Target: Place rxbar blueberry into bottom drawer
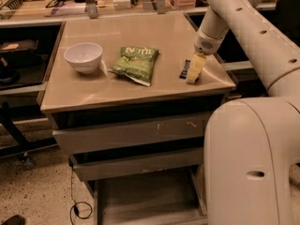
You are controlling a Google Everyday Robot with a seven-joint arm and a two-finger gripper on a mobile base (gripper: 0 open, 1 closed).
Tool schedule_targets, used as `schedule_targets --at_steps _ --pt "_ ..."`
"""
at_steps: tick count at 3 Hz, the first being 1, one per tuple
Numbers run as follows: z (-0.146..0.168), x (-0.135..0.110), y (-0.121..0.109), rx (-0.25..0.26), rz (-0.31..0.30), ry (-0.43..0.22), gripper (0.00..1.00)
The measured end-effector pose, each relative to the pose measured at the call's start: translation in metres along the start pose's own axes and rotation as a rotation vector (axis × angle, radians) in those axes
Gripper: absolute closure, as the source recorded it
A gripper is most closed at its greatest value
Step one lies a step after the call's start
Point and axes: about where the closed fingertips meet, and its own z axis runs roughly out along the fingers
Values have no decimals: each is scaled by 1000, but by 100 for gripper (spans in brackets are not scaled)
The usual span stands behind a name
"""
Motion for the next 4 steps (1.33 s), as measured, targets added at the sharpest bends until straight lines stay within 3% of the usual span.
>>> schedule_targets --at_steps 3,4 --pt "-23 -6 -2 0 0 0 100" --pt "-24 -16 -4 34 -20 -12 100"
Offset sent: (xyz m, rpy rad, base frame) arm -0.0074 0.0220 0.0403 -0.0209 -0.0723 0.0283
